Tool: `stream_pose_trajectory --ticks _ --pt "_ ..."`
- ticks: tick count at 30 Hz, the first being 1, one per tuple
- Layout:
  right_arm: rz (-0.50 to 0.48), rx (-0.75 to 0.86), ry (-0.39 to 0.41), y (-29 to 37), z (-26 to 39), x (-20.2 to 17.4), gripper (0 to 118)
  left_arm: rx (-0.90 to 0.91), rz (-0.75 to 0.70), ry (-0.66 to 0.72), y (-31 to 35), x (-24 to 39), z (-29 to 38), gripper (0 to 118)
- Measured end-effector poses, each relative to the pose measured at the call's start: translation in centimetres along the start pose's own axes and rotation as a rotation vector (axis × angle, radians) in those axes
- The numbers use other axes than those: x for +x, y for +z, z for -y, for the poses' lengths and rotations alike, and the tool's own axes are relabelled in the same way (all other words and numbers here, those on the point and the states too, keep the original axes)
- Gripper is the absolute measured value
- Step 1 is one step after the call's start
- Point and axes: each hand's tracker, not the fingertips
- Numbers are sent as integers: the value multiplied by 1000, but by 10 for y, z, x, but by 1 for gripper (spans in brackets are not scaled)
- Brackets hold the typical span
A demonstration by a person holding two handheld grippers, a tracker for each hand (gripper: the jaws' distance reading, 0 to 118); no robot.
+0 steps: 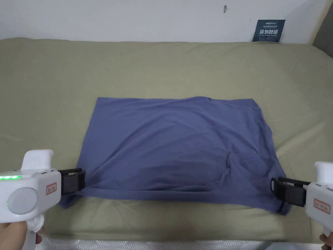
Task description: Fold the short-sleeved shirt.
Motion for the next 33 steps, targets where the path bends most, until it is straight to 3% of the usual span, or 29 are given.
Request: stream_pose_trajectory --ticks 1,2,3,4,6,8,15,16,17,18,19,23,25,28,29,32,33 --pt "-8 29 -4 3 -6 -1 102 24 0 5 3 0 -4 80" --pt "-9 42 0 6 -10 -3 82 40 -2 2 6 1 -6 40" --pt "-12 50 6 8 -12 -4 47 52 -20 -7 7 4 -9 3" --pt "-15 63 19 8 -14 -4 0 62 -22 -18 7 5 -9 0" --pt "47 85 62 7 -10 -7 0 65 -40 -14 6 4 -8 0" --pt "4 68 46 9 -5 -8 0 35 -7 3 5 3 -8 0" --pt "22 40 37 9 1 -6 0 -47 45 12 -3 -4 1 0" --pt "20 32 33 8 0 -5 0 -50 45 20 -5 -5 2 7" --pt "16 24 30 8 1 -5 0 -56 48 24 -7 -5 3 44" --pt "16 20 29 7 3 -6 0 -69 54 22 -12 -6 3 91" --pt "13 13 30 7 4 -7 0 -110 51 25 -18 -5 3 118" --pt "2 -22 32 -6 7 1 0 -164 -11 4 -44 -5 11 111" --pt "1 -35 34 -13 10 7 0 -203 -26 -24 -54 -5 16 98" --pt "7 -48 43 -14 13 6 0 -213 35 -8 -53 -4 18 14" --pt "10 -49 40 -15 14 7 0 -206 65 5 -52 -2 19 7" --pt "7 -55 39 -14 15 7 0 -207 44 -31 -51 9 18 6" --pt "-1 -55 39 -14 15 7 8 -205 37 -47 -51 12 19 6"
